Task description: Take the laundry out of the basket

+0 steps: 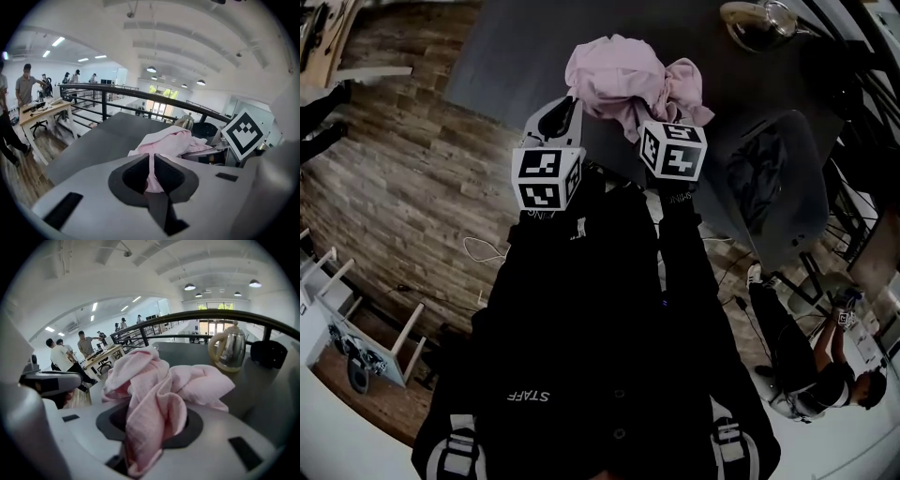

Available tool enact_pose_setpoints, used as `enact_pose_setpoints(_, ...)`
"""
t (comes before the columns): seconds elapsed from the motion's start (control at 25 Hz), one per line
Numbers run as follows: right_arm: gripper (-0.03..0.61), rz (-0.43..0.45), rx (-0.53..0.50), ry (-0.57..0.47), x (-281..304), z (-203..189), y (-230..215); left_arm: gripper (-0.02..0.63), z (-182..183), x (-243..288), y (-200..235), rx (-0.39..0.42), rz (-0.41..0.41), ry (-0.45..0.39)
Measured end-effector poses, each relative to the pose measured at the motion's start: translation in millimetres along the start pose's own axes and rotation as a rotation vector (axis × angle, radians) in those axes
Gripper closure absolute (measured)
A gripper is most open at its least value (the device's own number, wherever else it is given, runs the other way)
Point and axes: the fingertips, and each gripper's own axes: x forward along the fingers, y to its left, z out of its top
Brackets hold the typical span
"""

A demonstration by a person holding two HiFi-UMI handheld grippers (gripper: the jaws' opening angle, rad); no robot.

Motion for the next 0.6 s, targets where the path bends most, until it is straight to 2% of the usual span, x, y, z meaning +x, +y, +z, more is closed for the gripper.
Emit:
enact_pose_setpoints(0.2,0.411,-0.005,0.022,0.045,18.2,-26.4,-4.4,0.578,-26.3,14.2,-0.7,-0.006,-0.011,0.051)
enact_pose_setpoints(0.44,0.396,-0.011,0.024,0.068,30.2,-45.3,-7.7,0.578,-40.7,22.6,2.4,-0.018,-0.017,0.083)
enact_pose_setpoints(0.6,0.312,-0.022,0.018,0.090,33.6,-54.0,-11.0,0.578,-42.2,19.0,3.7,-0.026,-0.021,0.087)
